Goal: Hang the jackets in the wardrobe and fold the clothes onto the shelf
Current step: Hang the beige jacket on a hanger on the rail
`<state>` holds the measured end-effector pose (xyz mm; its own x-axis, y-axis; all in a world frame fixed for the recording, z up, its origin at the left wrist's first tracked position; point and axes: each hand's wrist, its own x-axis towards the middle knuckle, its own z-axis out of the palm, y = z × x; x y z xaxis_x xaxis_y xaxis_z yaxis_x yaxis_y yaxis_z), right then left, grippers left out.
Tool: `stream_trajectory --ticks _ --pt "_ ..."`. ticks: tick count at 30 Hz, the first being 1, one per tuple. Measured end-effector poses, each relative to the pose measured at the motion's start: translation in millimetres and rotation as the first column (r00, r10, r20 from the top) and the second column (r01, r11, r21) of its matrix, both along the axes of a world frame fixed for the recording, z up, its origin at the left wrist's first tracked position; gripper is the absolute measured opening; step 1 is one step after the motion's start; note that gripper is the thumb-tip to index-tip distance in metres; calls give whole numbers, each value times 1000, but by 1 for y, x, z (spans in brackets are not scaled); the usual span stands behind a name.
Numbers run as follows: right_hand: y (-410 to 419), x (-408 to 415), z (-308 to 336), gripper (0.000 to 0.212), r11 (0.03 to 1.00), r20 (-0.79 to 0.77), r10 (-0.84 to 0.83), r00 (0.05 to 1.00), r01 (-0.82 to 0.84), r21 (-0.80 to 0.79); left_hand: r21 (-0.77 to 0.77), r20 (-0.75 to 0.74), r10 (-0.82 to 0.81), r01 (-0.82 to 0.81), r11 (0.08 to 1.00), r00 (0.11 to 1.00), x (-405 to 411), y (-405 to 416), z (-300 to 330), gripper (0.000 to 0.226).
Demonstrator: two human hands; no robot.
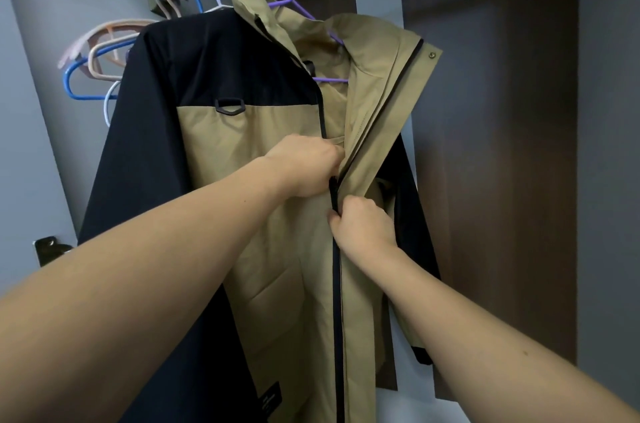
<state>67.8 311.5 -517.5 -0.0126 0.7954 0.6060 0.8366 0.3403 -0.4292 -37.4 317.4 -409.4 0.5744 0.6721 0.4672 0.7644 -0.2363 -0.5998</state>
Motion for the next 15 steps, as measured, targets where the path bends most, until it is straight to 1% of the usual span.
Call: stream_trajectory --ticks 3,4,5,7,8,10,12,13,15 --pt "8 3 4 19 1000 27 30 999 -30 -10 93 -149 71 -58 994 986 3 0 -1 20" --pt "11 5 4 19 999 43 45 998 -44 -16 131 -189 108 -84 988 976 4 0 2 24" --pt "15 7 3 21 998 52 63 997 -61 -28 169 -194 137 -104 980 971 5 0 8 27" --pt "22 12 4 29 990 42 113 993 -109 -86 261 -133 167 -128 957 977 6 -1 31 28" --pt "25 14 6 33 982 36 143 989 -137 -131 313 -101 166 -127 941 981 7 -1 44 27" --pt "31 19 17 36 954 14 204 979 -196 -226 382 -86 138 -95 919 987 11 -1 62 27" --pt "33 27 36 35 929 -34 248 968 -248 -273 370 -107 103 -57 927 989 18 1 68 28" --pt "33 31 47 37 933 -66 249 966 -258 -252 348 -117 95 -49 936 989 21 2 70 27" --pt "33 36 70 38 966 -136 212 968 -229 -123 307 -142 82 -35 951 986 23 3 77 26"
